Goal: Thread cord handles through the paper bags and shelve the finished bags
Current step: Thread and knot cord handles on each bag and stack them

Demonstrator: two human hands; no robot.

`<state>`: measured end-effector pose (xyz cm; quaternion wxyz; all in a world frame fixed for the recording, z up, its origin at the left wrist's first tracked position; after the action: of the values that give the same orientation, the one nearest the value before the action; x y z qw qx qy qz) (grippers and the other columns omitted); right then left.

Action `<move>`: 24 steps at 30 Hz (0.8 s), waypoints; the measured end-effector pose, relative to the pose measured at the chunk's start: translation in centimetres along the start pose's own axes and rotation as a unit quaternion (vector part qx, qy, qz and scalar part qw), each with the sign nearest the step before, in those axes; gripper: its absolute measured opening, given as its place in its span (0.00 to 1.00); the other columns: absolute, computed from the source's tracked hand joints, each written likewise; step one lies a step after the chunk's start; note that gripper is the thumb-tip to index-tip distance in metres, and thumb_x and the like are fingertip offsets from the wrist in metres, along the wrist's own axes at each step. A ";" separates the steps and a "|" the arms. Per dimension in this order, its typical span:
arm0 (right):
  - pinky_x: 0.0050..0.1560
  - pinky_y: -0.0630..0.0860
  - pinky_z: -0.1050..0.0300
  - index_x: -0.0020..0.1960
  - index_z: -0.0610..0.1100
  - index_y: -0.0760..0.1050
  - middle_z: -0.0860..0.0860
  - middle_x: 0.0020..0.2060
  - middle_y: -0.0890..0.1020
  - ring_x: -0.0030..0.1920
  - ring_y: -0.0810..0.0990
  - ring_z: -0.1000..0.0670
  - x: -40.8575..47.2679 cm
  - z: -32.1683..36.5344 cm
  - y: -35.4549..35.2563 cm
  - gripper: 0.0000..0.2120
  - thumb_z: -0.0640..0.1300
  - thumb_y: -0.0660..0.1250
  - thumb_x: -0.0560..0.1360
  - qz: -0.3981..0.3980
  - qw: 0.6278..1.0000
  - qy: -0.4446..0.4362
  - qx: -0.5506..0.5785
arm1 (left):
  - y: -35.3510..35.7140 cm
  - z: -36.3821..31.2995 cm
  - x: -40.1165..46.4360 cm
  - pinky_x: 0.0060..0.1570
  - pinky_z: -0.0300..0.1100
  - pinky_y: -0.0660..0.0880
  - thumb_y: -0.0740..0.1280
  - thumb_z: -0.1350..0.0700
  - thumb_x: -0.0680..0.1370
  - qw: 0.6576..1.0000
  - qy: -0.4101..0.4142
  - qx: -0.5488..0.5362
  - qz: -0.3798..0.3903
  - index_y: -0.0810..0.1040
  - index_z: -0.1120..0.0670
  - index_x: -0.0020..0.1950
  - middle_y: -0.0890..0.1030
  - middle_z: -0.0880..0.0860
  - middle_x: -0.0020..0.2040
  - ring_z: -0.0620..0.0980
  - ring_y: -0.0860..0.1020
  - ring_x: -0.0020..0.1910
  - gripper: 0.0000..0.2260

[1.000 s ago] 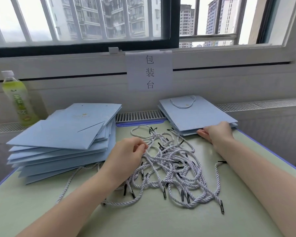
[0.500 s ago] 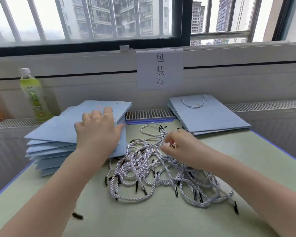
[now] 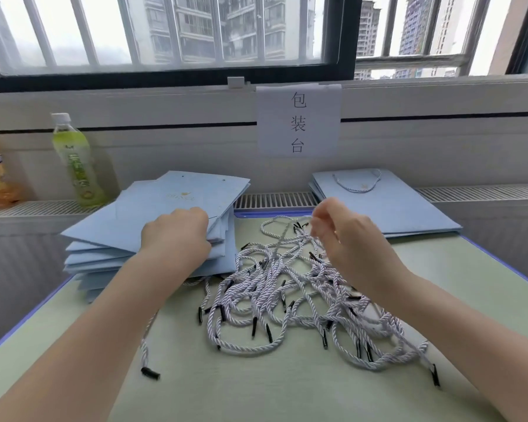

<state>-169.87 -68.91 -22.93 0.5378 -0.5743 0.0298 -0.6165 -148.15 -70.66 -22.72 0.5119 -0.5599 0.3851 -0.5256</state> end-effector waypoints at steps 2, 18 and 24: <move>0.36 0.75 0.45 0.49 0.43 0.69 0.53 0.33 0.79 0.32 0.77 0.48 0.2 0.0 -1.3 0.03 0.41 0.58 0.81 -0.058 0.996 0.011 0.071 | -1.0 -0.3 -0.4 0.43 0.43 0.63 0.61 0.56 0.78 0.999 0.003 0.007 -0.032 0.61 0.55 0.40 0.72 0.56 0.48 0.57 0.68 0.45 0.11; 0.44 0.80 0.56 0.56 0.34 0.74 0.40 0.47 0.80 0.45 0.81 0.47 -0.5 -4.5 2.8 0.11 0.38 0.57 0.81 0.030 0.764 0.367 0.530 | -7.4 -6.6 -9.2 0.35 0.46 0.77 0.69 0.58 0.76 0.766 0.315 -0.228 -0.512 0.83 0.57 0.45 0.84 0.51 0.40 0.52 0.83 0.39 0.05; 0.45 0.77 0.55 0.54 0.40 0.72 0.47 0.45 0.78 0.43 0.80 0.51 -1.1 -3.7 4.9 0.12 0.47 0.55 0.81 0.122 0.660 0.373 0.641 | -7.3 -8.0 -11.8 0.47 0.50 0.77 0.66 0.66 0.77 0.658 0.460 -0.395 -0.447 0.77 0.55 0.55 0.82 0.54 0.54 0.52 0.81 0.54 0.09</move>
<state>-169.82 -72.35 -28.12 0.7871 0.1991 -0.1043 -0.5744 -158.55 -59.29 -18.49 -0.2965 -0.5009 0.4458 -0.6800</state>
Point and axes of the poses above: each hand's wrist, its own x-axis towards the middle knuckle, its own y-axis out of the palm, z = x × y, the point moved 8 cm from there along x, towards the middle knuckle
